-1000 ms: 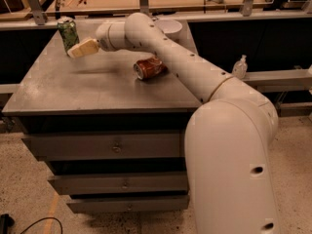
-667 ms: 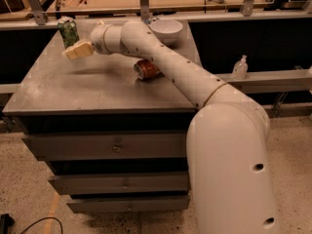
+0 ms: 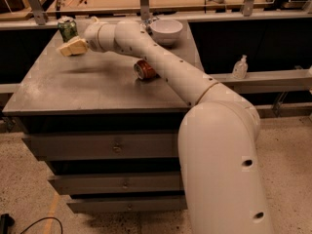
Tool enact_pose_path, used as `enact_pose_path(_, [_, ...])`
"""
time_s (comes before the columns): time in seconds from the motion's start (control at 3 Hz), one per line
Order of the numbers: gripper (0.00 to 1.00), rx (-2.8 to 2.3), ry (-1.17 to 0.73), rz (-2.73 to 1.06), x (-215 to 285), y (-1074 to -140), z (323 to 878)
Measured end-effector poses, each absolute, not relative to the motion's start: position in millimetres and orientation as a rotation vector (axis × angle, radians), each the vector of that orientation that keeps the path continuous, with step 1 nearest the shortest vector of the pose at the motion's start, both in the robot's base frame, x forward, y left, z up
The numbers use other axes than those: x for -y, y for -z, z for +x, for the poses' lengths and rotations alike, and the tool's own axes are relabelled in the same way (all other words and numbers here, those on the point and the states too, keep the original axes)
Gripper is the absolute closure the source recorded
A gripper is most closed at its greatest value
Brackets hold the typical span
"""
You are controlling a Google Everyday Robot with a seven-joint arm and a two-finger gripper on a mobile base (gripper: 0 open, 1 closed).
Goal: Pick green can
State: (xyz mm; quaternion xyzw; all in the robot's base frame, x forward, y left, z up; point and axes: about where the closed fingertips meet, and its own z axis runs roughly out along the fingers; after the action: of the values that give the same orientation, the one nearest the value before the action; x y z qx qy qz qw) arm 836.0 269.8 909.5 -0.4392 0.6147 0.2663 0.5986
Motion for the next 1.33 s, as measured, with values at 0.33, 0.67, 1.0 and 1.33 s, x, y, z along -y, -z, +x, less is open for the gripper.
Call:
enact_pose_path(0.33, [0.00, -1.461, -0.614, -0.986, -277.4, -908.9, 838.9])
enact_pose_path(0.67, [0.00, -1.516, -0.627, -0.945, -289.1, -907.4, 841.1])
enact_pose_path(1.0, [0.00, -1.537, -0.631, -0.921, -299.5, -907.6, 847.5])
enact_pose_path(1.33, [0.26, -1.537, -0.613, -0.889, -303.0, -909.7, 866.3])
